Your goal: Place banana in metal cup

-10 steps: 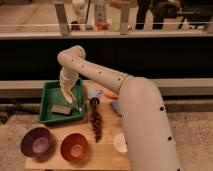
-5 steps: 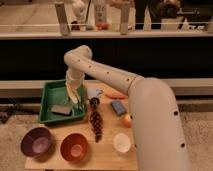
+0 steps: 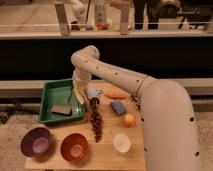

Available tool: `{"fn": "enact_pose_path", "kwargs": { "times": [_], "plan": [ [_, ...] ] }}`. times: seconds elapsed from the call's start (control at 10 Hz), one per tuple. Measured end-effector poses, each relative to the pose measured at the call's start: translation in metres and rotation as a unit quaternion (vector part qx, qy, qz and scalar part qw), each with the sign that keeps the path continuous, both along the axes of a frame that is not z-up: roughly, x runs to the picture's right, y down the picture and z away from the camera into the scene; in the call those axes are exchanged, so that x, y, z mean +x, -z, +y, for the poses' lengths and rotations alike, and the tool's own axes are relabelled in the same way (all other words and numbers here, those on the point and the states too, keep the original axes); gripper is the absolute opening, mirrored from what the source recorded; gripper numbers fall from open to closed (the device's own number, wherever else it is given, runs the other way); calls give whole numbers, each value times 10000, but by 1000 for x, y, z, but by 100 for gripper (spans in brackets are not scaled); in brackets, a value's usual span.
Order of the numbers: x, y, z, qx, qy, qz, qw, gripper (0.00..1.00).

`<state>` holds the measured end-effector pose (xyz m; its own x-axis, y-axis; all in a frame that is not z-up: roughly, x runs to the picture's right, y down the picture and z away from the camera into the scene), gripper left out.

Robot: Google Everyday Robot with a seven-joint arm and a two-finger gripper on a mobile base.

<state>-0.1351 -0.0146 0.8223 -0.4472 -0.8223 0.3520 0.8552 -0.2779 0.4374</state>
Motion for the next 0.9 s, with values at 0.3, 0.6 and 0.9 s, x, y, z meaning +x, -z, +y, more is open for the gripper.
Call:
{"fn": "enact_pose_path", "kwargs": {
  "times": [0.3,0.6,0.9],
  "plan": [
    [25,5,8,-50,-197,179,9996,0],
    [52,9,14,-120,-403,381,9984,0],
    [74,9,21,-296,-532,552,9966,0]
  ]
}}
